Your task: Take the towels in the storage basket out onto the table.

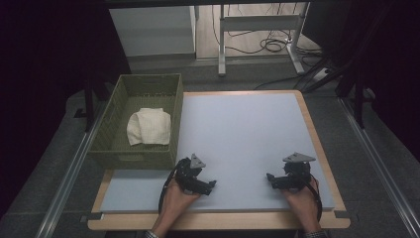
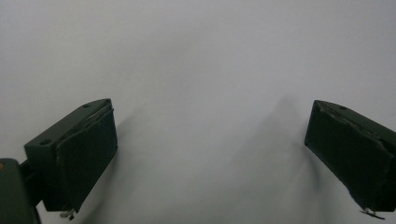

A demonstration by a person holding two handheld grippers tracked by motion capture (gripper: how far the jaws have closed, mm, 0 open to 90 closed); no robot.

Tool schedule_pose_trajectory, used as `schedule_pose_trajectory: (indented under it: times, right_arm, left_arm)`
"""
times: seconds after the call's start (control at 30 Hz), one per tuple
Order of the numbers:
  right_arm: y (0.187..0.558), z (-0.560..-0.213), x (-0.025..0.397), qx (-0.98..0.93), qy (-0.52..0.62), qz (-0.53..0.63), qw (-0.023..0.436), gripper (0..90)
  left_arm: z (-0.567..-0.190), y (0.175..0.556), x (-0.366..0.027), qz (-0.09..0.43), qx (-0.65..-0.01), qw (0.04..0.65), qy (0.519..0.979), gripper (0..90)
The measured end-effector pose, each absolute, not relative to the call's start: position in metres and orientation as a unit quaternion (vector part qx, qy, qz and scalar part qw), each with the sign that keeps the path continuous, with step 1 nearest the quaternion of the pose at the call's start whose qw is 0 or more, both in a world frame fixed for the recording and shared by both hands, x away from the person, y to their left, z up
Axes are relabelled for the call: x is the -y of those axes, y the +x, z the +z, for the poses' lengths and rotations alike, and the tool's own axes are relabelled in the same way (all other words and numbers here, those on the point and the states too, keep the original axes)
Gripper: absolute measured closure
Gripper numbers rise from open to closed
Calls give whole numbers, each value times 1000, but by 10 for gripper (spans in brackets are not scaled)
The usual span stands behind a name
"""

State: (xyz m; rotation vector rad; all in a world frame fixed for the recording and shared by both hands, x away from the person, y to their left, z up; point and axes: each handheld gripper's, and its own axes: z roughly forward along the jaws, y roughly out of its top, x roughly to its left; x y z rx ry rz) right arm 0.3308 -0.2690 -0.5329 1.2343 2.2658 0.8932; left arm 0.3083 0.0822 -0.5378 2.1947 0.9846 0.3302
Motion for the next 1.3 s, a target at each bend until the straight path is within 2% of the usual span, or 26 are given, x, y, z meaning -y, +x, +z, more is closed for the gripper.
schedule_pose_trajectory:
  times: [0.33,0.8,1.03,1.3]
  right_arm:
    - [331,-533,269,-812,442,320,204,4]
    - [331,-533,269,-812,443,321,204,5]
    - [331,-533,269,-812,443,321,204,5]
    - [331,-533,269,-812,443,322,204,5]
  left_arm:
    - [-511,316,-73,113,-356,376,848,34]
    - [-468,332,-73,117,-338,383,852,40]
    - [-441,346,-85,109,-348,396,842,49]
    - [-423,366,-109,122,-374,381,837,52]
